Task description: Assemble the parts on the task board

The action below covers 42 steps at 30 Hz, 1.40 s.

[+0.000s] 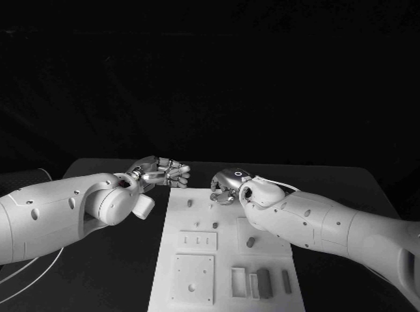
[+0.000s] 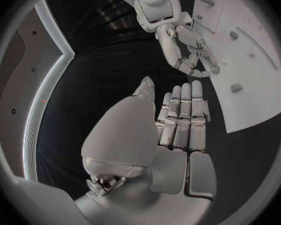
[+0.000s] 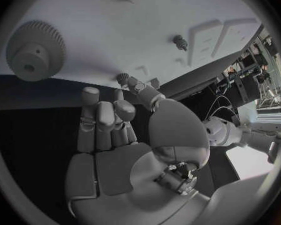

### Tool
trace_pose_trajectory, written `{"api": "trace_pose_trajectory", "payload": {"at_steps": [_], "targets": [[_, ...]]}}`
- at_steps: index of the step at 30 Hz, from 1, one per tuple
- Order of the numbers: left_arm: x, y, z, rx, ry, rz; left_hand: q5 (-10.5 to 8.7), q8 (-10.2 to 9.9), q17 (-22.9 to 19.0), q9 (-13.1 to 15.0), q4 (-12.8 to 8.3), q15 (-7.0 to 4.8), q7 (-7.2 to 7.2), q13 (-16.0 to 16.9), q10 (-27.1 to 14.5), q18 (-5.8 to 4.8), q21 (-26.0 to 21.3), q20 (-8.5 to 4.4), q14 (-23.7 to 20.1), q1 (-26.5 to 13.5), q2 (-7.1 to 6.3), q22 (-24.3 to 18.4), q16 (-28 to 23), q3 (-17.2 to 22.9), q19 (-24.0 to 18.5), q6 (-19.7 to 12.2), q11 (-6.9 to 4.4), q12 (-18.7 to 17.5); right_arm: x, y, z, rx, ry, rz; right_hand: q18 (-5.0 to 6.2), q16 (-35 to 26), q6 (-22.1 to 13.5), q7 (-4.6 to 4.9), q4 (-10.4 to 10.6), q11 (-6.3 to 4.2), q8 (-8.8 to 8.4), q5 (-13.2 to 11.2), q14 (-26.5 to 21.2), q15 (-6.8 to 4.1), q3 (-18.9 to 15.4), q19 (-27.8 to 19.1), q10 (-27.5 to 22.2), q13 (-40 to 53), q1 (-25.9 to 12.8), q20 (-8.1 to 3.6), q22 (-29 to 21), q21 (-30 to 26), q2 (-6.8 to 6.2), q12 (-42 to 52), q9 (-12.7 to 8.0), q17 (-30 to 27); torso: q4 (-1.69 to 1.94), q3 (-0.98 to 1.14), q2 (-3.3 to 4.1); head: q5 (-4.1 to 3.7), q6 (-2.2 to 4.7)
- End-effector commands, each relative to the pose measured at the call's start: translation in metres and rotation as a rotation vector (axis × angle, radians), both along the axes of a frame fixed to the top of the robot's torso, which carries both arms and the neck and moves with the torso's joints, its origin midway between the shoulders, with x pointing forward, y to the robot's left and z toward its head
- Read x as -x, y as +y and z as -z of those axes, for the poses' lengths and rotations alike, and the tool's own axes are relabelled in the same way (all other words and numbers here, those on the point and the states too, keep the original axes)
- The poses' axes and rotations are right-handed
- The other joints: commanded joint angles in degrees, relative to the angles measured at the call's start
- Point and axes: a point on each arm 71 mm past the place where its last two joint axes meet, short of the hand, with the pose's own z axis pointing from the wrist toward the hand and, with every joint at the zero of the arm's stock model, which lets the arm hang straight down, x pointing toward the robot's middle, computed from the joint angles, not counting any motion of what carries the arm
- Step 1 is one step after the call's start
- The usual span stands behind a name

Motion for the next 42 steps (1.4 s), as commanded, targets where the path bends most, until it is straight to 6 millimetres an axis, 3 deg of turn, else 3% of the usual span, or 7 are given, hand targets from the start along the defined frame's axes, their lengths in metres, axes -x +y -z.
{"api": "trace_pose_trajectory", "payload": {"at_steps": [1, 12, 23, 28, 33, 38, 42], "targets": [[0.0, -0.002, -0.002, 0.004, -0.008, 0.009, 0.1, -0.3, 0.1, -0.1, 0.0, 0.18, 0.63, -0.1, 0.5, 1.17, -0.3, 0.35, 0.0, 0.5, 0.05, 0.0, -0.2, -0.2, 0.0, -0.3, 0.08, -0.3, 0.0, -0.001, 0.0, -0.005, -0.004, 0.003, 1.06, -0.2, -0.4, -0.02, 0.3, 0.27, -0.32, -0.3, 0.1, 0.4, -0.1, 0.2, 0.0, -0.1, -0.1, -0.26, 1.0, -0.2, -0.27, -0.3, -0.1, 0.1, 0.04, -0.01, 0.01, -0.02, -0.07], [0.0, 0.002, -0.002, 0.004, -0.012, 0.0, 0.1, -0.4, 0.1, -0.1, 0.0, 0.18, 0.65, -0.1, 0.5, 1.17, -0.3, 0.35, 0.0, 0.5, 0.06, 0.0, -0.2, -0.3, 0.0, -0.3, 0.08, -0.4, 0.006, -0.015, -0.004, -0.041, -0.009, 0.004, 1.06, -0.2, -0.4, 0.01, 0.3, 0.31, -0.35, -0.2, 0.2, 0.45, -0.1, 0.2, 0.0, -0.1, -0.2, -0.26, 1.0, -0.2, -0.28, -0.3, -0.1, 0.2, -0.14, 0.04, -0.13, -0.15, 0.39], [0.002, 0.008, -0.002, 0.004, -0.016, -0.014, 0.1, -0.1, 0.3, 0.0, 0.0, 0.2, 0.22, 0.0, 0.9, 1.18, -0.4, 0.36, 0.1, 0.6, 0.32, 0.0, -0.4, -0.2, 0.0, 0.1, -0.11, -0.3, 0.015, -0.043, -0.035, -0.141, -0.001, 0.015, 1.06, -0.1, -0.8, 0.19, 1.2, 0.48, -0.67, 0.0, 0.5, 0.62, 0.0, 0.6, 0.1, -0.1, -1.1, -0.27, 0.9, -0.1, -1.1, -0.2, -0.1, 0.2, -0.31, 0.22, -0.14, -0.34, 1.53], [0.002, 0.01, -0.002, 0.003, -0.017, -0.021, 0.1, 0.0, 0.3, 0.1, 0.0, 0.2, 0.07, 0.0, 1.0, 1.18, -0.4, 0.36, 0.1, 0.7, 0.4, 0.1, -0.4, -0.2, 0.1, 0.3, -0.16, -0.3, 0.014, -0.066, -0.037, -0.144, 0.017, 0.048, 1.06, -0.2, -1.1, 0.29, 1.7, 0.57, -0.95, -0.1, 0.4, 0.68, 0.1, 0.6, 0.1, -0.2, -1.4, -0.31, 0.9, -0.2, -1.55, -0.2, -0.3, 0.1, -0.76, 0.56, -0.29, 0.1, 2.15], [0.002, 0.013, -0.002, 0.003, -0.021, -0.026, 0.1, 0.0, 0.3, 0.1, 0.1, 0.22, -0.06, 0.0, 1.1, 1.18, -0.4, 0.38, 0.1, 0.7, 0.45, 0.1, -0.5, -0.3, 0.0, 0.4, -0.19, -0.3, 0.014, -0.082, -0.036, -0.142, 0.028, 0.07, 1.06, -0.4, -2.3, 0.64, 2.8, 0.89, -1.7, -0.8, -0.1, 0.94, 0.4, 0.6, -0.1, -0.2, -1.8, -0.33, 0.8, -0.4, -2.87, -0.2, -0.6, -0.7, -0.91, 0.93, -0.33, 0.43, 2.09], [0.001, 0.015, -0.002, 0.001, -0.023, -0.033, 0.07, 0.1, 0.5, 0.1, 0.1, 0.26, -0.35, 0.1, 1.3, 1.16, -0.4, 0.42, 0.2, 0.3, 0.46, 0.1, -0.6, -0.5, 0.0, 0.6, -0.3, -0.4, 0.011, -0.098, -0.034, -0.128, 0.046, 0.1, 1.06, -0.6, -4.9, 1.41, 4.5, 1.64, -3.2, -1.9, -0.7, 1.58, 0.3, 0.6, -0.5, -0.2, -2.6, -0.25, 0.8, -0.5, -4.94, -0.2, -1.4, -1.2, -0.9, 0.87, -0.24, 0.24, 2.11], [0.002, 0.016, -0.002, 0.001, -0.022, -0.032, 0.06, 0.1, 0.5, 0.1, 0.1, 0.26, -0.4, 0.1, 1.3, 1.17, -0.4, 0.41, 0.2, 0.1, 0.46, 0.1, -0.7, -0.6, 0.0, 0.7, -0.33, -0.4, 0.01, -0.106, -0.031, -0.113, 0.062, 0.116, 1.06, -0.6, -7.0, 2.14, 4.4, 2.33, -4.21, -0.5, -1.3, 2.27, -2.7, 0.1, -1.2, 0.0, -4.3, -0.19, 1.0, -0.5, -5.15, 0.1, -1.8, -1.2, -0.92, 0.75, -0.23, 0.01, 2.1]]}}
